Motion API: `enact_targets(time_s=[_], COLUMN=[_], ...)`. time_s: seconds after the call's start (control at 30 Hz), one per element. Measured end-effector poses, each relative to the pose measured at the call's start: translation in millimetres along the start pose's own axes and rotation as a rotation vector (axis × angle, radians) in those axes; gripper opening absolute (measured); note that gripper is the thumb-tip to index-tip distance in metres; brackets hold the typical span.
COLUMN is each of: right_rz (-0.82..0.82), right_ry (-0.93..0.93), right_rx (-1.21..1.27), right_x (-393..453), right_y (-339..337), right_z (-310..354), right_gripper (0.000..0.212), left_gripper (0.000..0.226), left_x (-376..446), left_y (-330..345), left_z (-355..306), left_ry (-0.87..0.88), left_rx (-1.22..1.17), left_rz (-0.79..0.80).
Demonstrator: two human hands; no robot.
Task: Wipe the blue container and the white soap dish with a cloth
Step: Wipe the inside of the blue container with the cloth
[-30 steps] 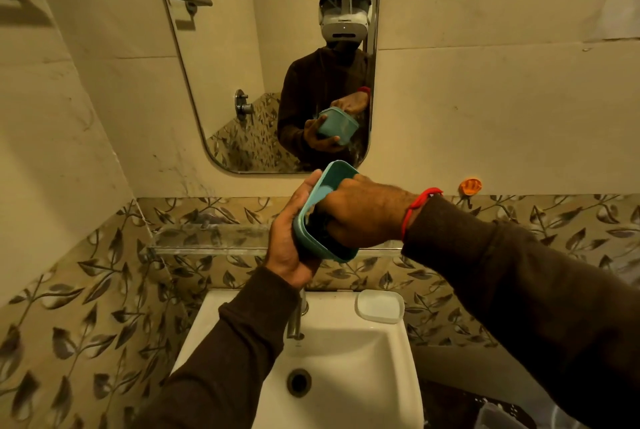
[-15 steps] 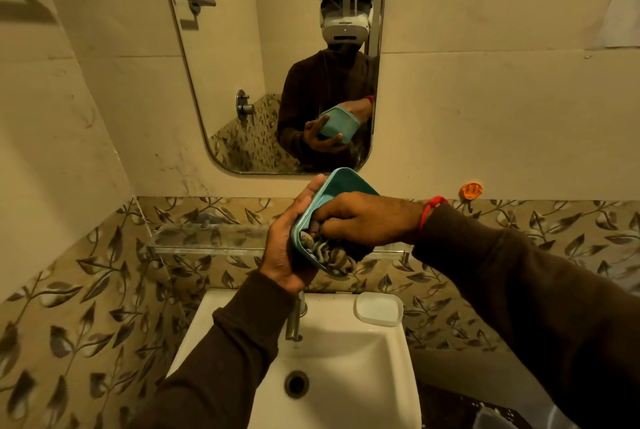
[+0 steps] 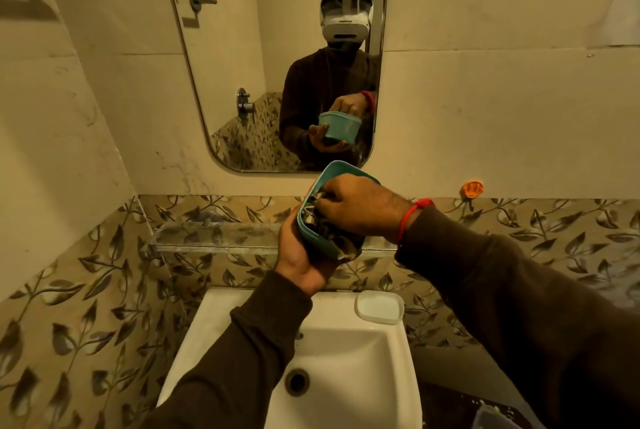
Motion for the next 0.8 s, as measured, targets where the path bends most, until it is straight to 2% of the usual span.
enact_targets(time_s=[0.13,0.23,0.37,0.53,0.67,0.8], right_rz=[0.014,0.042,0.089,0.139,0.193,0.132], right_ry=[-0.045,-0.108,-0.204,-0.292,-0.359,-0.417], right_rx=[0.154,0.159,0.161,0.289,0.356,0.233], right_x=[-12,-17,-21,-24,-27,-26], right_y=[19,24,19,7,2,-1], right_z=[3,7,12,18,21,23], right_gripper=[0.034,0.035,0.026,0.021,0.023,0.026], left_gripper=[0.051,0.052,0.048,0.048,0.048,0.045], left_x=[2,1,-1,-1,-1,-3], left_y=[1,3,-2,3,2,2], left_z=[2,3,-3,-13,-13,-5], left_ry=[-0.034,-0.055,-0.050,-0.049,-0.062,-0.107], left_rx=[-0.018,-0.048,-0.039,-0.037,-0.046,-0.075], left_rz=[0.049,0.091,0.066,0.059,0.051,0.038])
Point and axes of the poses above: each hand's wrist, its own x-axis towards the middle knuckle, its own y-axis out of the palm, z = x × y, the point moved 10 cm from there along x, towards the middle knuckle, and after that the axes turned 4 degrees about z, right-handed, at the moved point
